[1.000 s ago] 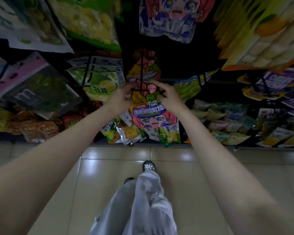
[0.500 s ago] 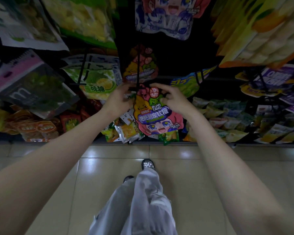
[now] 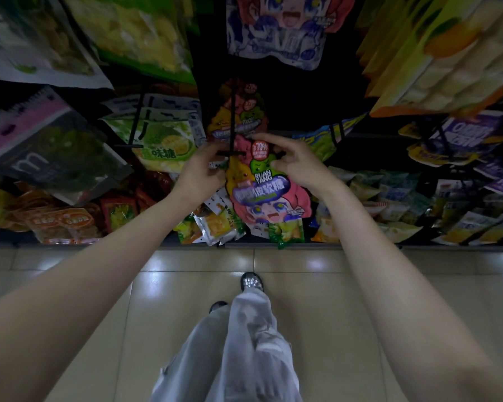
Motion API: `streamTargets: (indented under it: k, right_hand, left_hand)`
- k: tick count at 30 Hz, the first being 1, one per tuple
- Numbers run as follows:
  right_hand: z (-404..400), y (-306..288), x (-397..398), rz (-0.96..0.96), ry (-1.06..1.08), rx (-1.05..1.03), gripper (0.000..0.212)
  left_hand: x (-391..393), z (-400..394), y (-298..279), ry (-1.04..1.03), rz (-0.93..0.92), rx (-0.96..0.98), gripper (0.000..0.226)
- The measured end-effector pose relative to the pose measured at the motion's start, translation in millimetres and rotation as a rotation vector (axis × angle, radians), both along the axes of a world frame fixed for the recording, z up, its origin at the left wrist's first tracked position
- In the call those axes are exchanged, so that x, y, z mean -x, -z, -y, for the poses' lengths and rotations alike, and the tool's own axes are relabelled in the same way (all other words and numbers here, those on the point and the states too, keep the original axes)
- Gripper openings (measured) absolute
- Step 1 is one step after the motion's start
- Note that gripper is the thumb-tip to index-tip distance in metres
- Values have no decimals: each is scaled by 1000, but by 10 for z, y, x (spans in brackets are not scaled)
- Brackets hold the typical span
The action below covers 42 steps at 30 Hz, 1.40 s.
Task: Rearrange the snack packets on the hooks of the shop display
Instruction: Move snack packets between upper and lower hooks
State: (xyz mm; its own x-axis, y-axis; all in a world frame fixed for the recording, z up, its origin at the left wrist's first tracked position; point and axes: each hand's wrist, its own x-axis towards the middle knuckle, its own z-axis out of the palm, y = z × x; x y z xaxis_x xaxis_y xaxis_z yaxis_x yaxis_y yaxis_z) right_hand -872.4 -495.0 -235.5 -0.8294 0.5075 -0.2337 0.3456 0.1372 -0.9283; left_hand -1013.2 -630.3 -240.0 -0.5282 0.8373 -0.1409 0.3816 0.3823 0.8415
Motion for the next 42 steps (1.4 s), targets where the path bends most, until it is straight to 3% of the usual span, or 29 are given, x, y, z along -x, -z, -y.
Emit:
streamTargets:
  k: [6, 11, 16, 20, 26, 33, 38, 42]
  right_hand:
    - [73, 105, 198, 54, 116, -47, 63]
    - [145, 166, 138, 71, 160, -16, 65]
    - [151, 203, 157, 77, 211, -22, 63]
    - [158, 236, 366, 103, 336, -176, 62]
    - [45, -106, 648, 160, 392, -353, 52]
    - [-224, -855, 173, -39, 594, -376, 42]
    - [-494, -1405, 287, -310, 672, -284, 65]
    - [-667, -1537, 533, -308, 661, -201, 72]
  left_hand:
    - [45, -122, -40, -88, 214, 63, 46]
    - [83, -145, -72, -2, 59, 135, 46]
    - [39, -162, -85, -6, 131, 156, 45]
    - [6, -198, -156, -24, 245, 160, 50]
    - [76, -139, -370, -66, 77, 71, 45]
    - [240, -107, -769, -93, -88, -81, 38]
    - [264, -208, -1178, -86, -54, -144, 37]
    - [266, -239, -1367, -63, -73, -153, 38]
